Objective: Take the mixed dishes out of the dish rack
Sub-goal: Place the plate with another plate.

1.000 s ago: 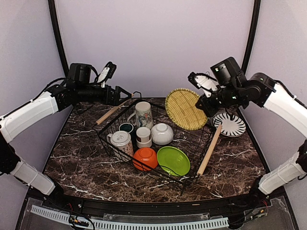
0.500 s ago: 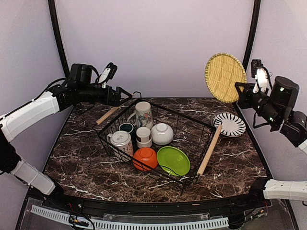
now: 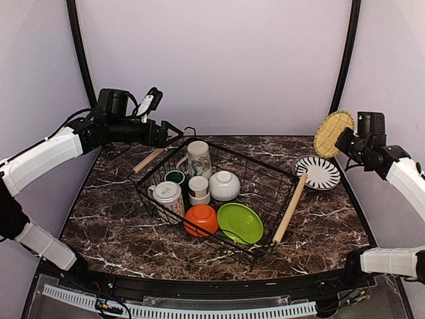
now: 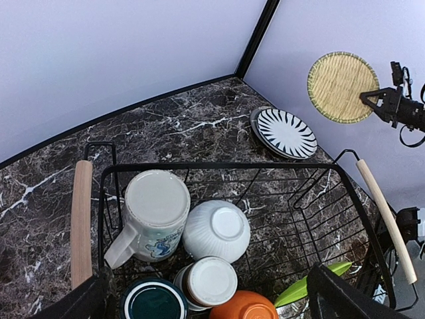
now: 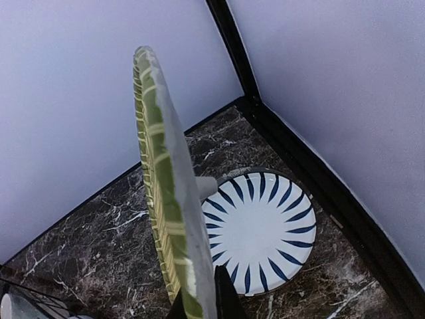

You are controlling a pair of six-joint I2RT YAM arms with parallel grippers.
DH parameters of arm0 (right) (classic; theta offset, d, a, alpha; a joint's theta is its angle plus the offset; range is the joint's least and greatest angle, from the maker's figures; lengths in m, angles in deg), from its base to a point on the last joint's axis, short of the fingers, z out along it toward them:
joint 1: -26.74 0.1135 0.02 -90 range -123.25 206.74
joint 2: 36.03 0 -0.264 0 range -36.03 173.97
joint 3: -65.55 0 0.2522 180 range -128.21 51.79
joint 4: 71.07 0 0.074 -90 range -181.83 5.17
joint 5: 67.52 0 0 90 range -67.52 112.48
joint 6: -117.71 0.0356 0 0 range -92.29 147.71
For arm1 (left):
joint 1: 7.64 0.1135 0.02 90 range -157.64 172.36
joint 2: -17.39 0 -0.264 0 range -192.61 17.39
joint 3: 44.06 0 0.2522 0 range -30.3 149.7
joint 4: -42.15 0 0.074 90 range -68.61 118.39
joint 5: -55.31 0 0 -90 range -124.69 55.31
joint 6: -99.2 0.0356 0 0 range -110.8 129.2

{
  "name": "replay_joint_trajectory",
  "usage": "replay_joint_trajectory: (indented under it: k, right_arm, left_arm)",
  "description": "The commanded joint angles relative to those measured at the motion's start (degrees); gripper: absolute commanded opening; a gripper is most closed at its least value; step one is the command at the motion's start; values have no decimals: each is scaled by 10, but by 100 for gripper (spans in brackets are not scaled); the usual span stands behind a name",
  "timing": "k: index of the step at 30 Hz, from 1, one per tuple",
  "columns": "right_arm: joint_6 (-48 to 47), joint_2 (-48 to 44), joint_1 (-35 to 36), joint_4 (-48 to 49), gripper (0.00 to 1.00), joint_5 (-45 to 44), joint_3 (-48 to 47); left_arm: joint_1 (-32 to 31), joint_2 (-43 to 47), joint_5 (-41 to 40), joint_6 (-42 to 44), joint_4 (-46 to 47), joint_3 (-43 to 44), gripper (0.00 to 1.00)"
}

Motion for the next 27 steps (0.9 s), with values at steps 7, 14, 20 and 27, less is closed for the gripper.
replay_joint_trajectory:
  k: [7,14,20,27]
  right_arm:
    - [200,99,-204,110,0,364,74]
    - [211,178,-222,141,0,371,77]
    - [209,235,-227,161,0,386,71]
    - [206,280,-230,188,0,405,70]
  left_arm:
    - [-4,8,9,0,-6,5,99]
    - [-4,9,8,0,-6,4,99]
    - [-4,8,8,1,-6,4,99]
    - [-4,8,7,2,-7,5,99]
